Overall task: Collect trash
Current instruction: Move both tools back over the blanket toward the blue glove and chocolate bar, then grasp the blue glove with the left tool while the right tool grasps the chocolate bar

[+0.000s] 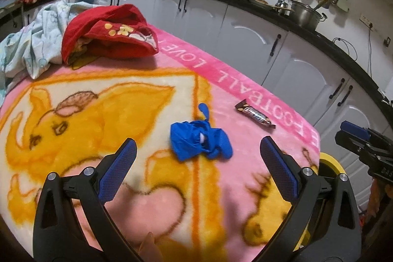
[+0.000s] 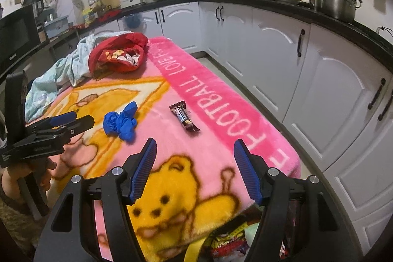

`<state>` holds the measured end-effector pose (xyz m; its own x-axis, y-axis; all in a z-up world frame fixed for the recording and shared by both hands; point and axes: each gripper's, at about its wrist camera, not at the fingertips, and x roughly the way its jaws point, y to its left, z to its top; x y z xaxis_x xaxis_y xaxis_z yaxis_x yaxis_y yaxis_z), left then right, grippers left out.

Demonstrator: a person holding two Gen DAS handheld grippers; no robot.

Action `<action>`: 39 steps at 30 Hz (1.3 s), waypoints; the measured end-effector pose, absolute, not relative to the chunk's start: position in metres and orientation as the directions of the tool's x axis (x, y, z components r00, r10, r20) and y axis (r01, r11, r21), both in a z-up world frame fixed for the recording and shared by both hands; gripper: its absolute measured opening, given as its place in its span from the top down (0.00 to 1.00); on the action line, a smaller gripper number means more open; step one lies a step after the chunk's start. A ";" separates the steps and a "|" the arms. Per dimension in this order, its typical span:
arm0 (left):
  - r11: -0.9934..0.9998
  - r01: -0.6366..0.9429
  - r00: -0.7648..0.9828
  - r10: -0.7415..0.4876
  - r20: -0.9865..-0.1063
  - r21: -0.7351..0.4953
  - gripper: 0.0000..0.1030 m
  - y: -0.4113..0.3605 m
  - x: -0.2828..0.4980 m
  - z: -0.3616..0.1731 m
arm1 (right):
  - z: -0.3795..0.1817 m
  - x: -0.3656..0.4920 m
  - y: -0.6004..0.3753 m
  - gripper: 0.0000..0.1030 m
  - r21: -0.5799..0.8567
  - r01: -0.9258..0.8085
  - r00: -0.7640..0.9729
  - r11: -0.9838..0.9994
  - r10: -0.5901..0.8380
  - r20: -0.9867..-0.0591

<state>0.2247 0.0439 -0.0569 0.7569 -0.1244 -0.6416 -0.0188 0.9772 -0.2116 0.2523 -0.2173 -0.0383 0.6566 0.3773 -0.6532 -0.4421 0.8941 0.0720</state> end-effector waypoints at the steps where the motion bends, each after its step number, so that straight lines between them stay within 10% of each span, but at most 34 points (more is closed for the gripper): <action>1: 0.977 -0.020 0.755 -0.124 -0.643 -0.212 0.10 0.045 0.226 -0.058 | -0.040 0.256 -0.214 0.39 0.068 -0.447 0.653 0.892 0.377 -0.656; 23: 0.955 -0.020 0.685 -0.203 -0.700 -0.297 0.13 0.059 0.270 -0.092 | -0.094 0.347 -0.157 0.53 0.026 -0.499 0.560 0.866 0.345 -0.753; 39: 0.957 -0.008 0.652 -0.216 -0.727 -0.291 0.66 0.053 0.282 -0.107 | -0.120 0.360 -0.151 0.83 0.031 -0.514 0.527 0.857 0.344 -0.777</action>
